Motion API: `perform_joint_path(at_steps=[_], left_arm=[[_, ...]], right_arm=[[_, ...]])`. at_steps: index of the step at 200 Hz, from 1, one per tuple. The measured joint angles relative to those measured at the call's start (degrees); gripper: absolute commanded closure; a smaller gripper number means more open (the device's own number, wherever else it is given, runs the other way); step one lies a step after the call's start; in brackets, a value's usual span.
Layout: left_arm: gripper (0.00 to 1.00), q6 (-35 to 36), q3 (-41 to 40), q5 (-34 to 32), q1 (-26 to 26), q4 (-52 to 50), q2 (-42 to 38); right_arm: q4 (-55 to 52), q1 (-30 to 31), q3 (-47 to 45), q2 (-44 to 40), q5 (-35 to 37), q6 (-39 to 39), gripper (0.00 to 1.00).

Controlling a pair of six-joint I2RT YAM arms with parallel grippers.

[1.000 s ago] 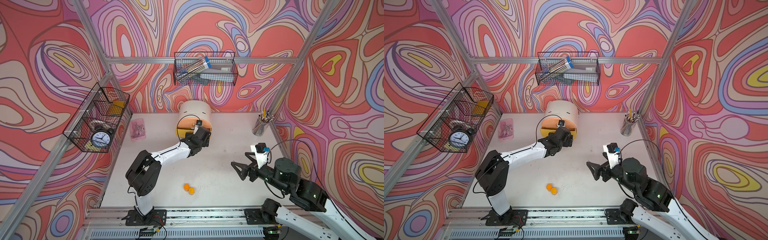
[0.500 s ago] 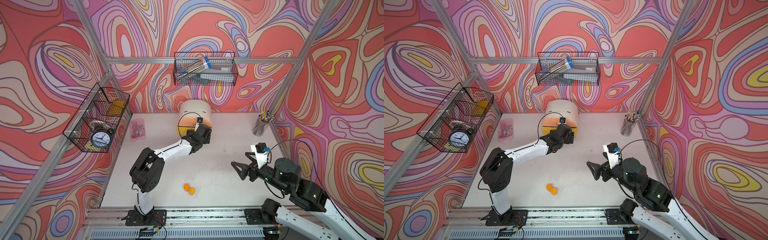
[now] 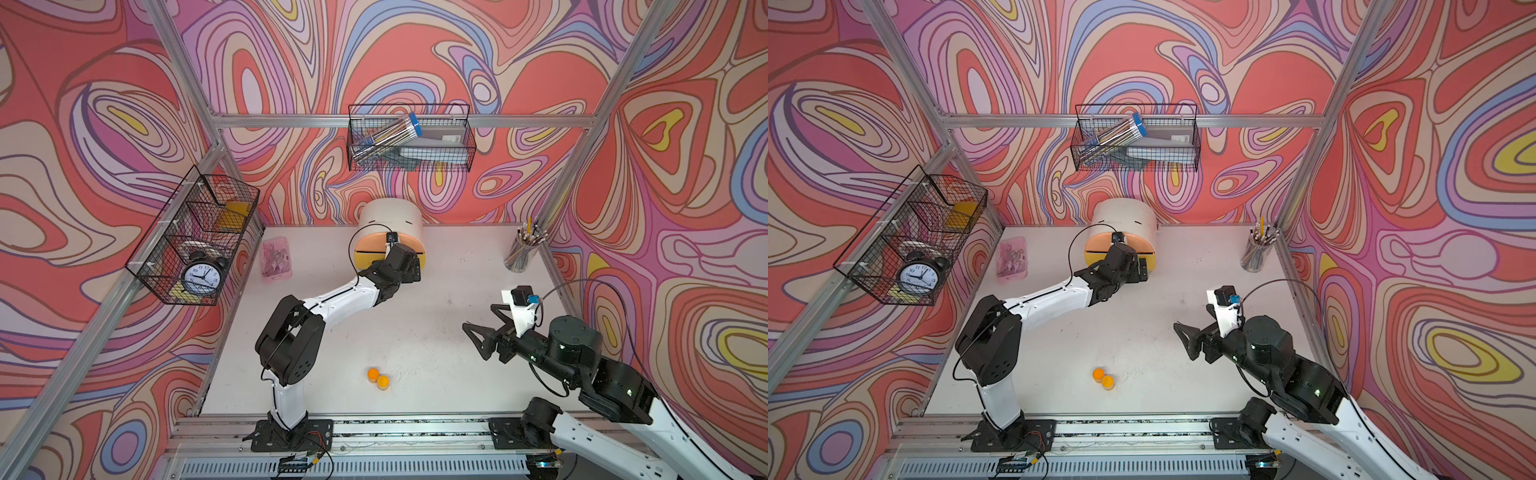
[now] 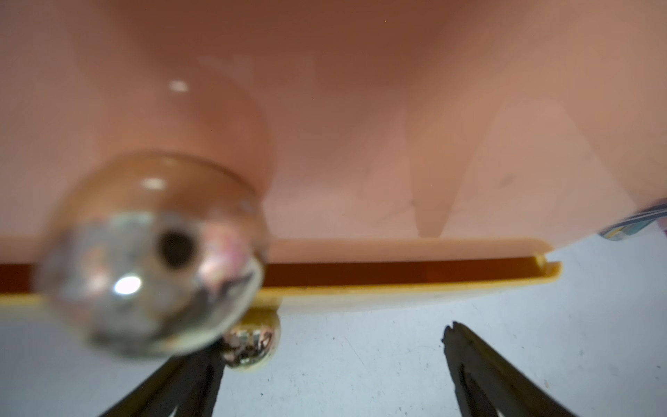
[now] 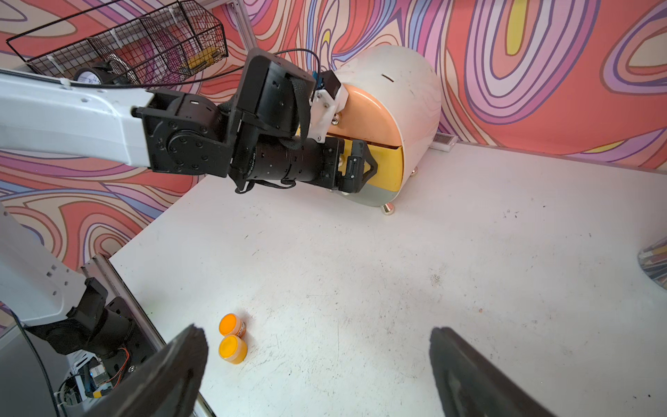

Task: Put the paint cans in the drawer according to color
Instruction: Close the drawer of the storage box.

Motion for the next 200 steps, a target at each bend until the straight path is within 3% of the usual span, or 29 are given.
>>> perform_joint_path(at_steps=[33, 114, 200], left_arm=[[0.01, -2.6, 0.0, 2.8, 0.0, -0.1, -0.8], [0.01, -4.1, -4.4, 2.5, -0.1, 0.0, -5.7], [0.01, 4.1, -0.9, 0.1, 1.7, 4.3, -0.3]], right_arm=[[0.0, 0.0, 0.0, 0.0, 0.0, -0.1, 0.02], [0.0, 0.0, 0.0, 0.0, 0.0, -0.1, 0.02], [0.0, 0.0, 0.0, 0.0, 0.0, -0.1, 0.02]])
